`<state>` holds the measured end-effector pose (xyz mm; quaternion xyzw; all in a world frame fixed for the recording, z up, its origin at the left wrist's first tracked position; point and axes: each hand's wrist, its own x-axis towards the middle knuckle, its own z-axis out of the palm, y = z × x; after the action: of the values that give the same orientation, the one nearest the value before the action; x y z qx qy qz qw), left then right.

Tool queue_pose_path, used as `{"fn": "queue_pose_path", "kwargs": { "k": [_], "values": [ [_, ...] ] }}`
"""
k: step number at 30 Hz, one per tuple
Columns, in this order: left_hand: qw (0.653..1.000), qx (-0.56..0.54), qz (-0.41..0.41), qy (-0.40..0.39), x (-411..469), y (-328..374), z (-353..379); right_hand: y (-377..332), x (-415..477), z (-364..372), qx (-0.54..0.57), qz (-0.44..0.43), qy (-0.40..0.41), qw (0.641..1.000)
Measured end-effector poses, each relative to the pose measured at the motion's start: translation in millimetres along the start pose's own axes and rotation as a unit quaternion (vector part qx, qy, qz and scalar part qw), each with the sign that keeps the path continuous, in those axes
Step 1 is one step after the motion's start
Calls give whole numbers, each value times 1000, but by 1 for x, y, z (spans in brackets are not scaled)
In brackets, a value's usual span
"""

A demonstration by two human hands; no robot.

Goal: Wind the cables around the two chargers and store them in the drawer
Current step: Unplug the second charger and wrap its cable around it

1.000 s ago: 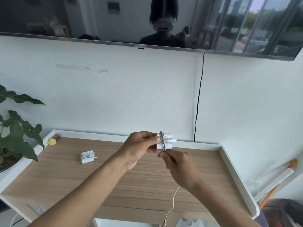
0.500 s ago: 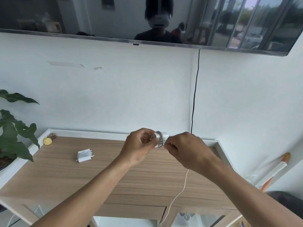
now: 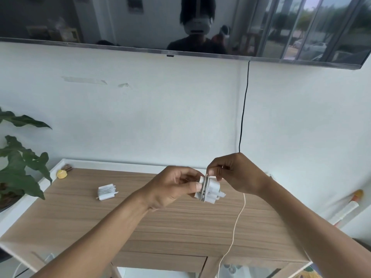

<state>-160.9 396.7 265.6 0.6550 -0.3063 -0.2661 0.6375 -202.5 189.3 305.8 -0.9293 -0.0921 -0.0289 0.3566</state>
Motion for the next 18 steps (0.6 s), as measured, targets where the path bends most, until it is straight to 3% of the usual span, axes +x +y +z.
{"fn": "queue_pose_path", "kwargs": {
  "k": [4,9,14,18],
  "values": [
    [995,-95,-9,4,2,2,-4,14,-1,27,158,-11,16,987],
    [977,-206,-38,36,2,-5,0,23,-7,55,193,38,22,980],
    [965,-237,-37,106,10,-2,0,19,-14,67,83,10,76,994],
    [961,-200,-32,187,17,-5,-2,11,-15,64,-5,-7,102,995]
  ]
}}
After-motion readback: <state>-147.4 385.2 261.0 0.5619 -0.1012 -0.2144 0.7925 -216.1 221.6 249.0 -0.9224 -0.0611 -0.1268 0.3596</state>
